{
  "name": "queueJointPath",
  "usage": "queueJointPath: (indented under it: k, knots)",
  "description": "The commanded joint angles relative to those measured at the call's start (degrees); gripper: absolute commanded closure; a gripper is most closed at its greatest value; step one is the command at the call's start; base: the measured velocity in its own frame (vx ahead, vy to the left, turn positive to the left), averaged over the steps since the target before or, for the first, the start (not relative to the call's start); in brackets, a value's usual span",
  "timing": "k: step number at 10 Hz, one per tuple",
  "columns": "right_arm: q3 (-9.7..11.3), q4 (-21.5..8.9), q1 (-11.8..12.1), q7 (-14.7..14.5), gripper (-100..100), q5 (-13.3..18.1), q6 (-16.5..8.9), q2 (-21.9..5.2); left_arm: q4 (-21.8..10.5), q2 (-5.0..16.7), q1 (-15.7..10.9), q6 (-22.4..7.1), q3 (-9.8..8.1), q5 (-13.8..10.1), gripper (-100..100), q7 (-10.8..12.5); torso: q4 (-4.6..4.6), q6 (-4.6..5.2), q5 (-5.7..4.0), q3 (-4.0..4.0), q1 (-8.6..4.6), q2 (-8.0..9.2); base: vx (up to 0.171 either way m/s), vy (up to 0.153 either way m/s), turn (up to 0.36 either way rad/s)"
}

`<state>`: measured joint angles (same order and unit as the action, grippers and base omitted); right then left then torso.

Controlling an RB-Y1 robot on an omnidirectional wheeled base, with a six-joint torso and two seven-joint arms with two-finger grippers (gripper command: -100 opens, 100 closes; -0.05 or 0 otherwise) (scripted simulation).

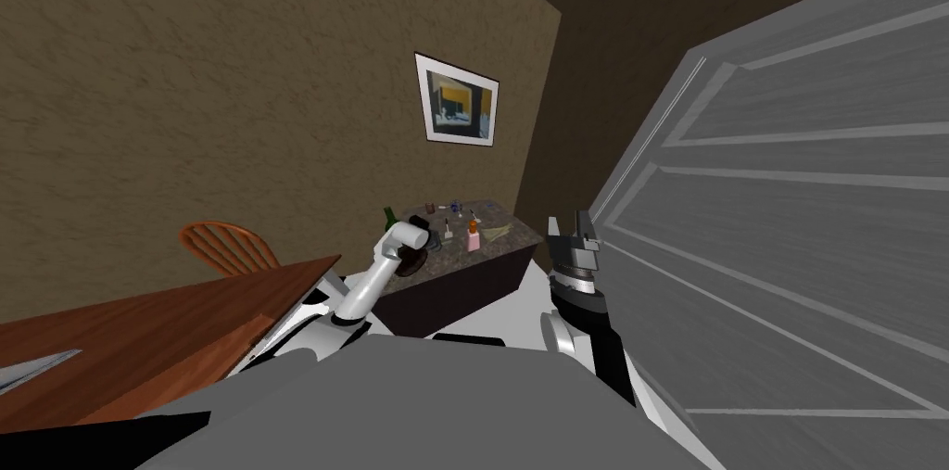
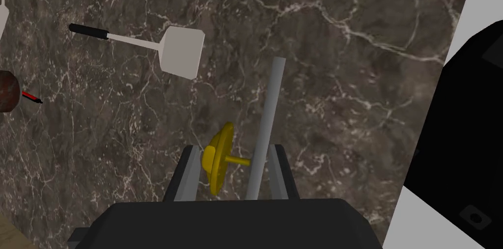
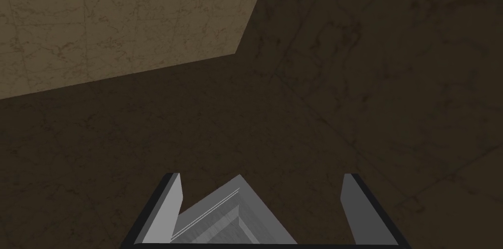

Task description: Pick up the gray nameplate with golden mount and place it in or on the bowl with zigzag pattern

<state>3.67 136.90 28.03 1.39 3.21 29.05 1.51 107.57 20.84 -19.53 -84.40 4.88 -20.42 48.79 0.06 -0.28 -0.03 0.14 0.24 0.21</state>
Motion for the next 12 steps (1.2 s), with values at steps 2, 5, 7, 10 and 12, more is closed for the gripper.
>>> queueJointPath:
  k: [2, 5, 7, 10, 12]
  knots:
    - [0.0, 0.0, 0.0, 0.0, 0, 0.0, 0.0, 0.0, 3.2, 2.9, -1.6, -2.7, 1.84, -0.7, 100, 0.4, -0.01, -0.03, 0.0, -0.01, 0.02, -0.01, -0.009, 0.042, 0.147]
    - [0.0, 0.0, 0.0, 0.0, 0, 0.0, 0.0, 0.0, 7.1, 6.2, -3.4, -6.0, 3.82, -1.7, 100, 0.9, -0.12, -0.17, 0.04, -0.07, 0.21, -0.02, 0.003, 0.043, 0.147]
    - [0.0, 0.0, 0.0, 0.0, 0, 0.0, 0.0, 0.0, 9.5, 8.3, -4.5, -8.1, 4.93, -2.3, 100, 1.3, -0.17, -0.22, 0.06, -0.11, 0.3, -0.04, 0.009, 0.043, 0.136]
    - [0.0, 0.0, 0.0, 0.0, 0, 0.0, 0.0, 0.0, 13.3, 11.8, -6.1, -11.3, 6.21, -3.5, 100, 2.2, -0.2, -0.24, 0.07, -0.15, 0.33, -0.11, 0.023, 0.032, 0.156]
    - [0.0, 0.0, 0.0, 0.0, 0, 0.0, 0.0, 0.0, 15.0, 14.7, -6.5, -13.5, 5.77, -5.3, 100, 3.3, -0.22, -0.19, 0.07, -0.18, 0.25, -0.15, 0.028, 0.0, 0.074]
